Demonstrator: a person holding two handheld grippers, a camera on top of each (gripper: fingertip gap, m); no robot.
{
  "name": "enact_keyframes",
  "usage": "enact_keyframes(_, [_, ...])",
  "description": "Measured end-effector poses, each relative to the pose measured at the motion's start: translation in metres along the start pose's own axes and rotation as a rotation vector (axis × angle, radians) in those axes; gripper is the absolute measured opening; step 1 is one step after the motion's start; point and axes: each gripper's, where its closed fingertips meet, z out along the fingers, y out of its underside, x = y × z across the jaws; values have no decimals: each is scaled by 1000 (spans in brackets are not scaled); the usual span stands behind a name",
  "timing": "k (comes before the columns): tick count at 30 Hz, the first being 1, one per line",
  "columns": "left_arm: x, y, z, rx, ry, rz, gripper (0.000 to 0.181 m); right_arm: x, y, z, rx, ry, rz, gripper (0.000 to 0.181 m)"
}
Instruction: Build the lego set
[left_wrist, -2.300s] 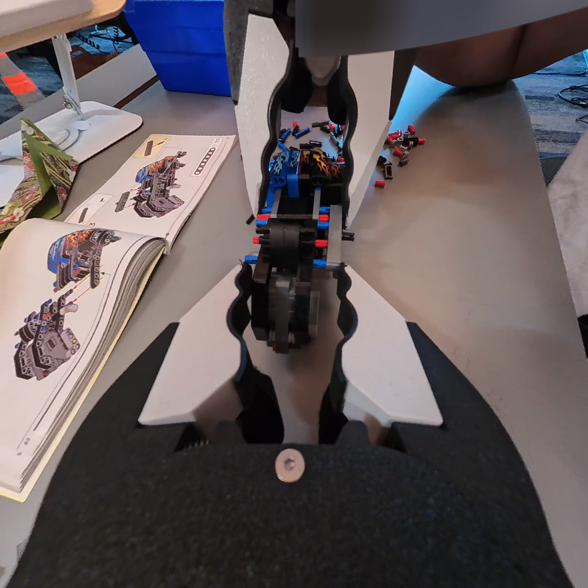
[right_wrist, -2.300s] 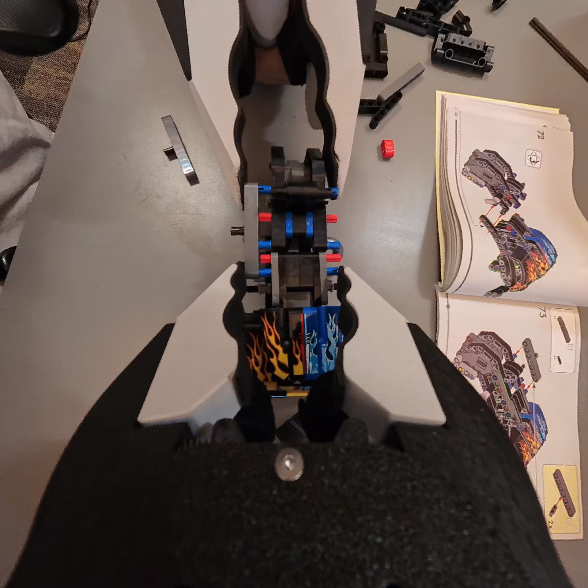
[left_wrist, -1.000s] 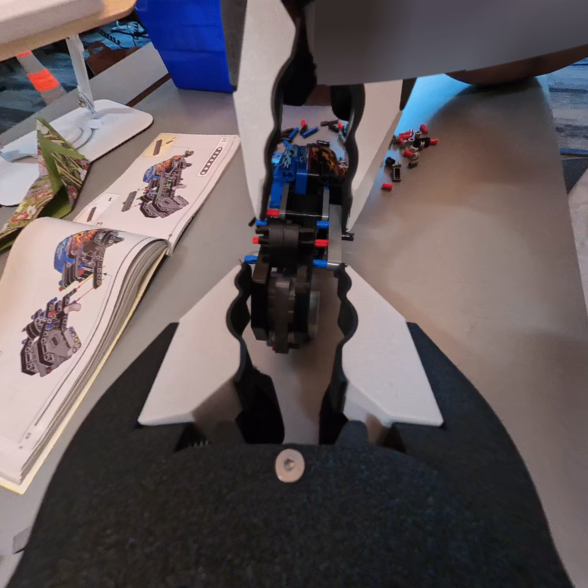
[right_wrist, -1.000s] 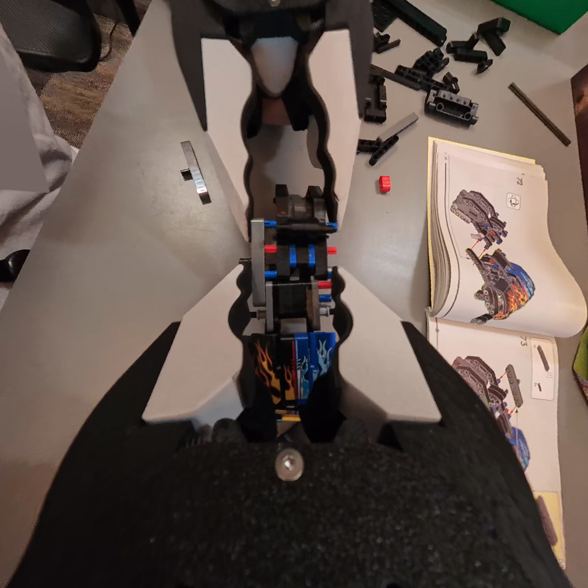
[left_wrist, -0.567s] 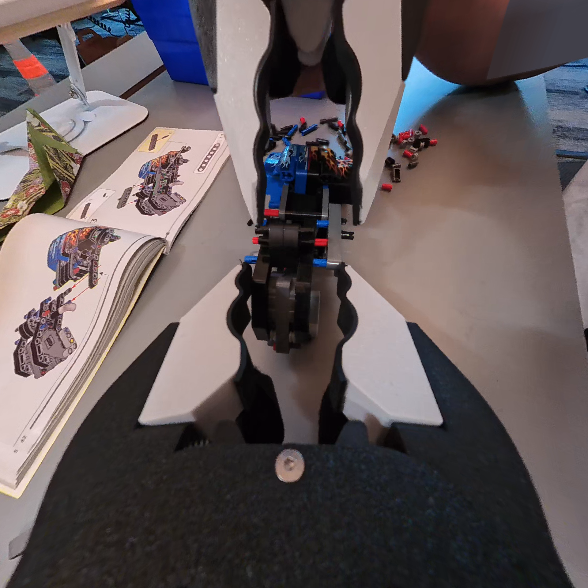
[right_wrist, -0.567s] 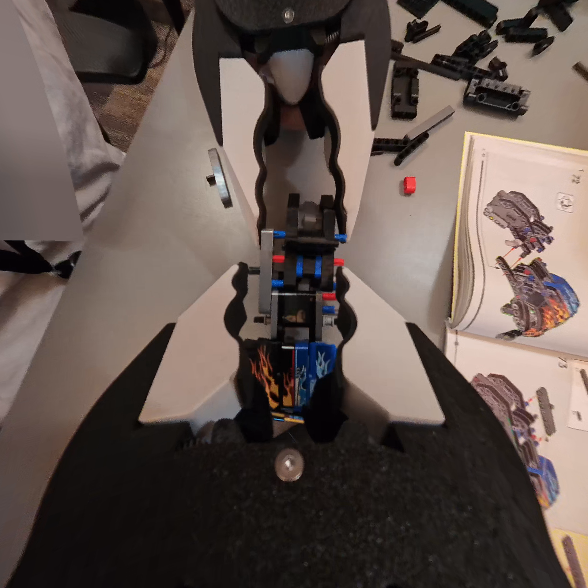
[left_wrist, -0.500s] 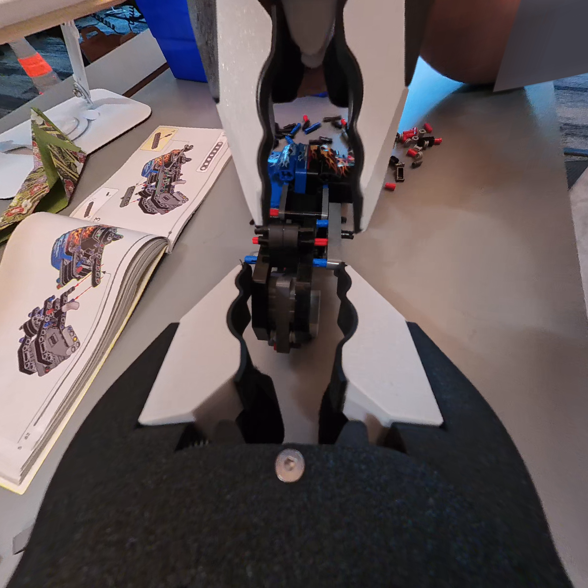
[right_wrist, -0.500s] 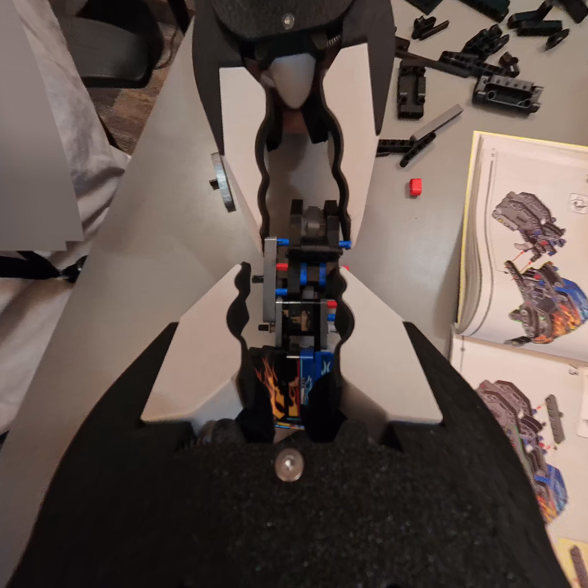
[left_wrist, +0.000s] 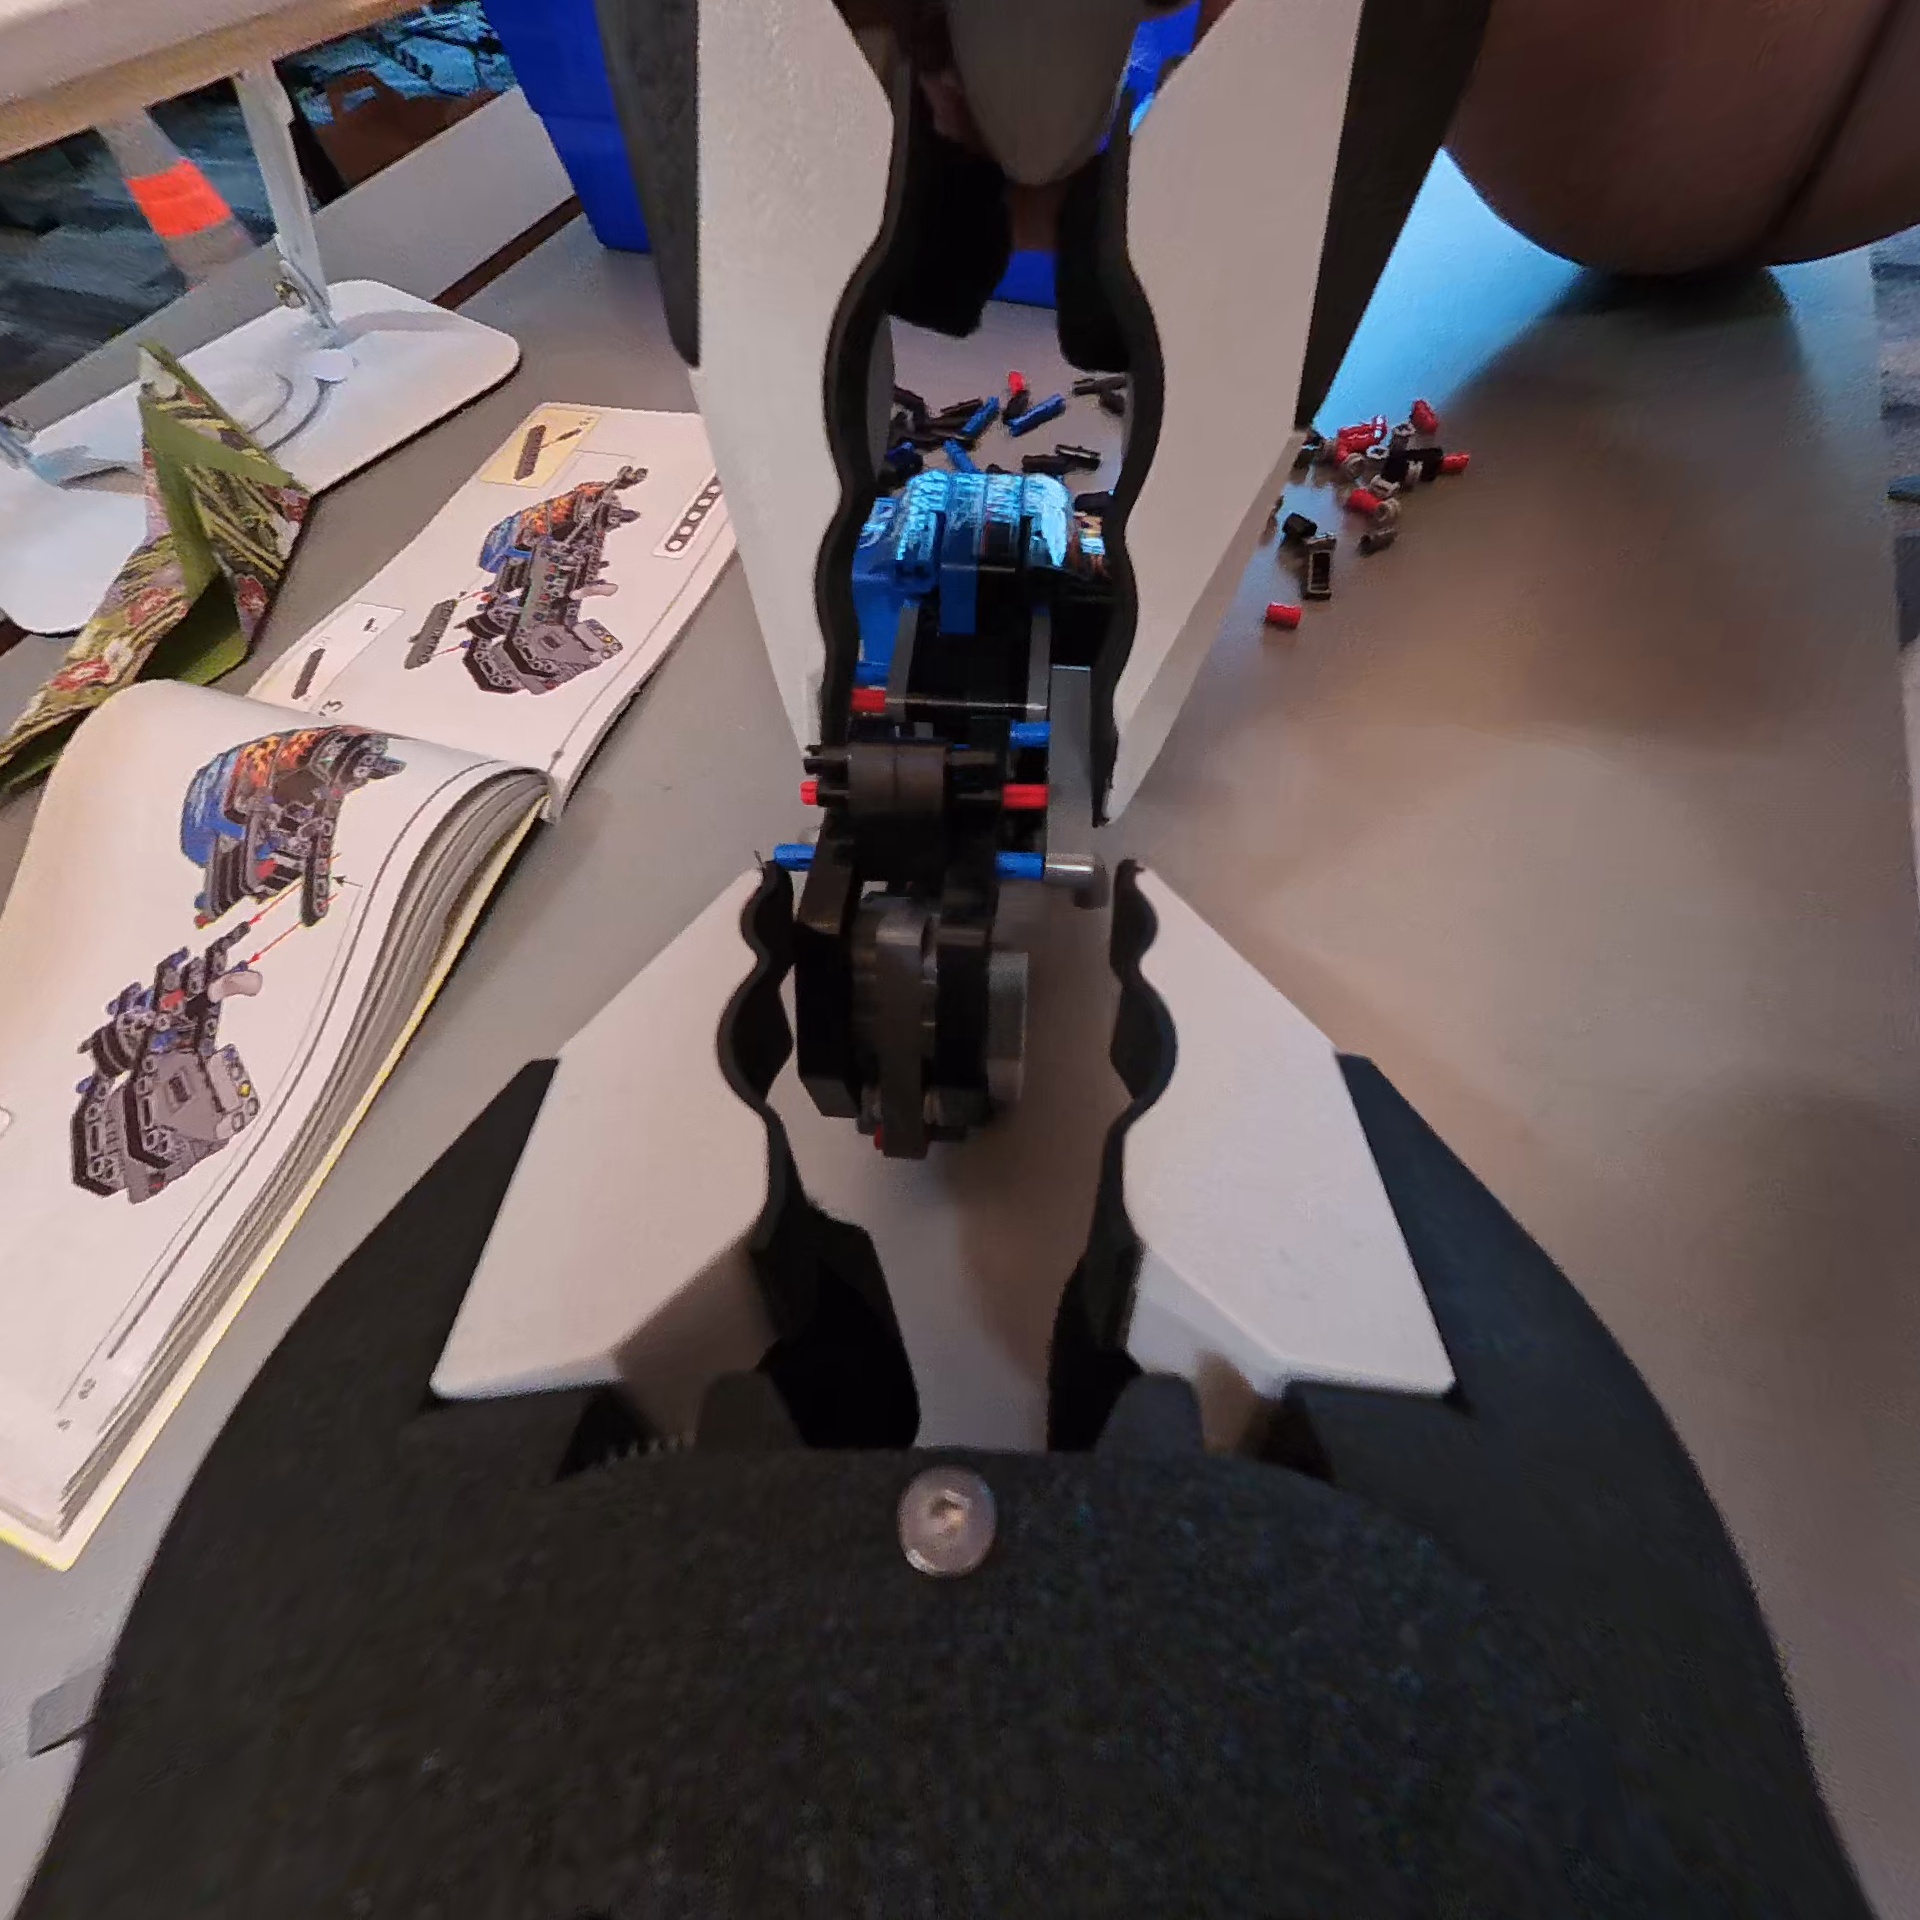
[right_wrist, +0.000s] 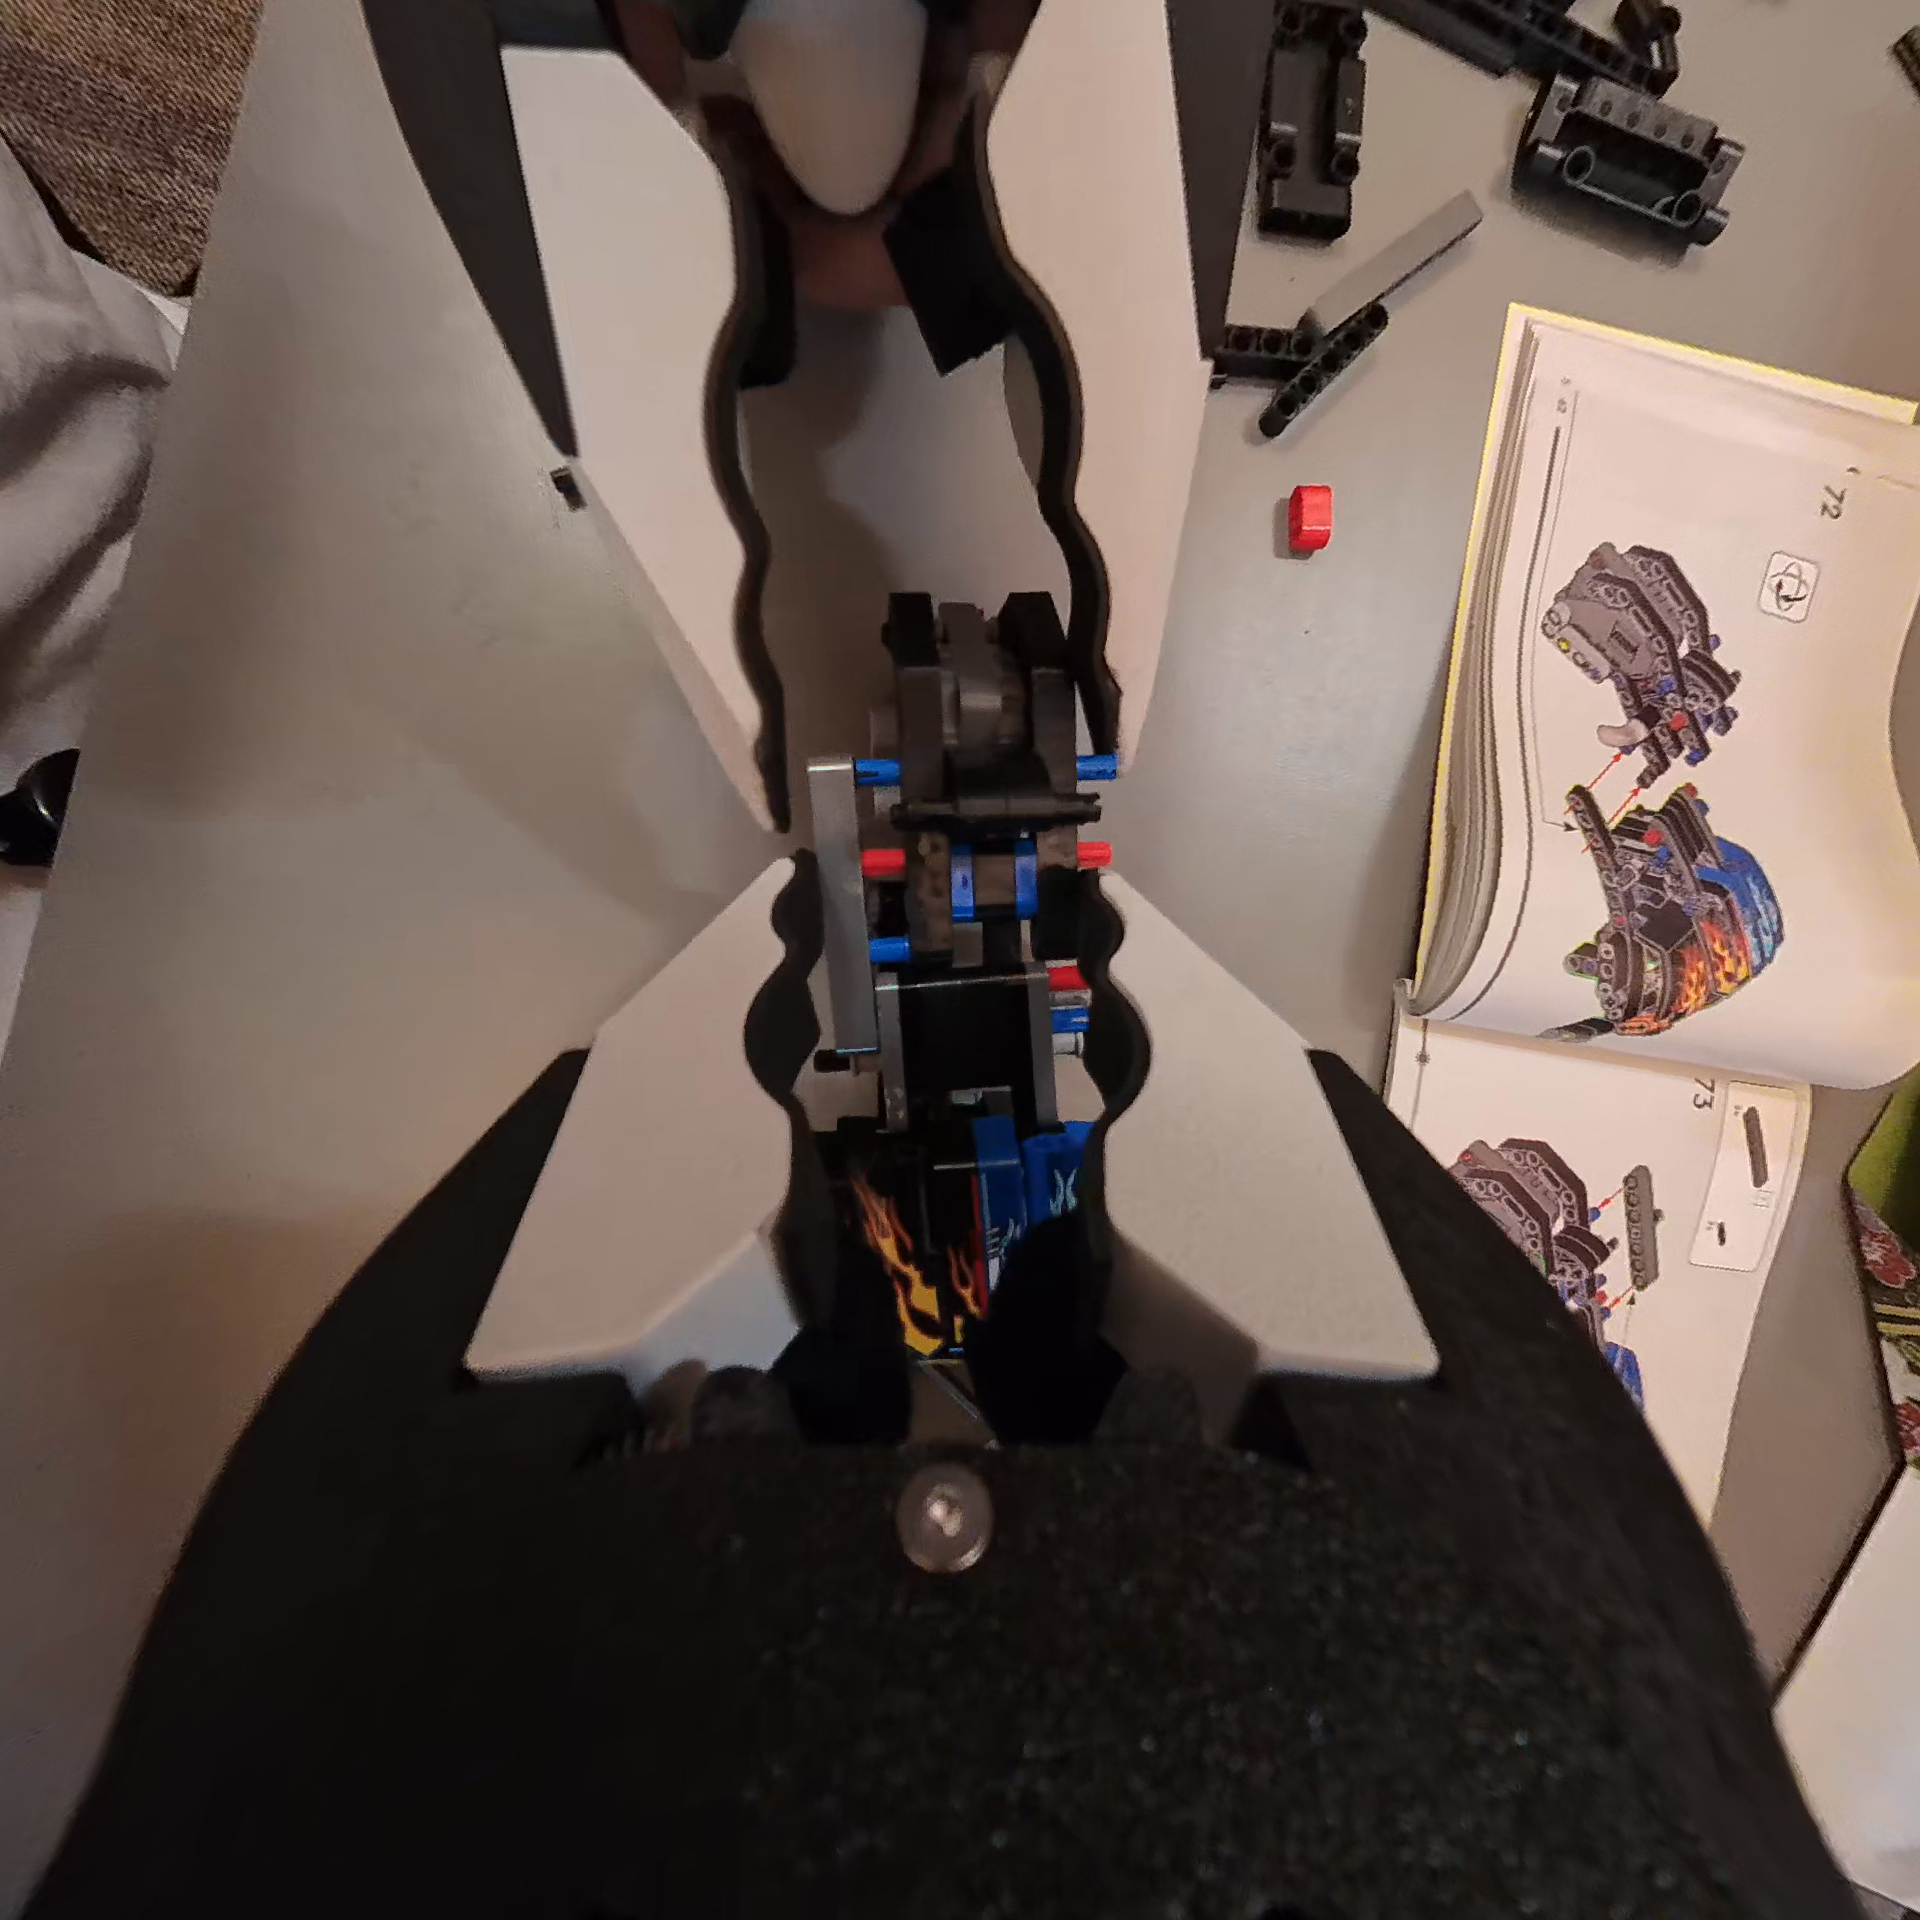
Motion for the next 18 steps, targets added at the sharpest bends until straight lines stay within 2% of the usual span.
enact_keyframes(1, [-2, 0, 0, 0, -12, -2, 55, 0, 0, 0, -5, -2, -4, 48])
enact_keyframes(18, [-3, -2, 3, -1, -23, -48, 52, -2, 3, -2, 13, -55, 12, 47])
